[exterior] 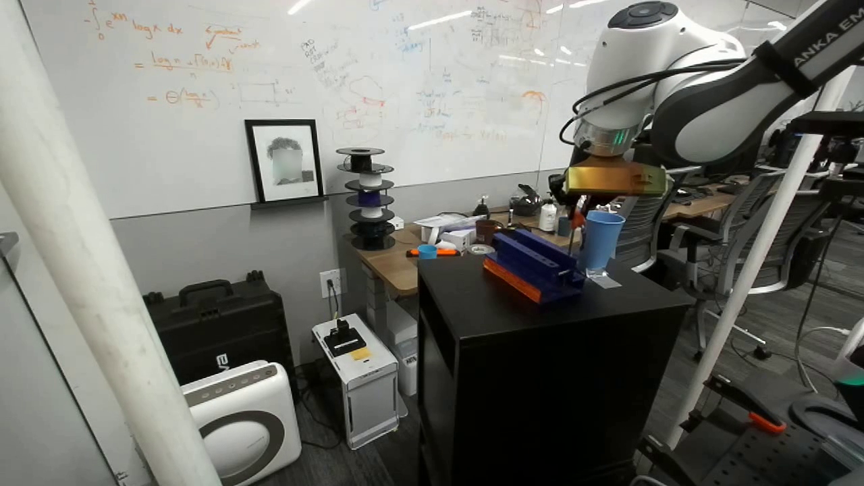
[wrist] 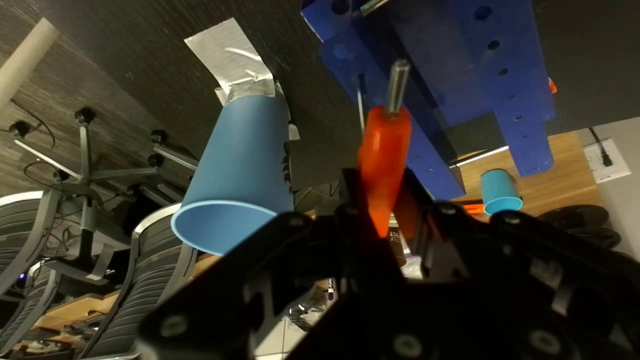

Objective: Pick up the orange object tool and put it in the cup

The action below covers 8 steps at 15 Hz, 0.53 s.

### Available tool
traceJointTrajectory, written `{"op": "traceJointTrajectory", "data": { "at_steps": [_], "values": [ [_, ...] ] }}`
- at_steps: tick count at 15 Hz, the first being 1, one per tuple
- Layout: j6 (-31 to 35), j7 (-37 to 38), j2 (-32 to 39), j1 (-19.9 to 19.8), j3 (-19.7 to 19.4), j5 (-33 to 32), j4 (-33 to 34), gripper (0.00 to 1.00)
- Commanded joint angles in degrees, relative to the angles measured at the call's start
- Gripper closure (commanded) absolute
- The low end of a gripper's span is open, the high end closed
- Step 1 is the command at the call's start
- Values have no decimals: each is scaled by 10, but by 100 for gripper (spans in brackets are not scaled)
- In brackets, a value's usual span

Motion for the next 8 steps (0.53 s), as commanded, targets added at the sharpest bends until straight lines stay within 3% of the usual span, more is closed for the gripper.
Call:
{"op": "traceJointTrajectory", "data": {
  "at_steps": [1,8],
  "values": [
    [10,-16,4,11,-15,-3,15,89],
    [19,-91,-21,43,-21,53,35,90]
  ]
}}
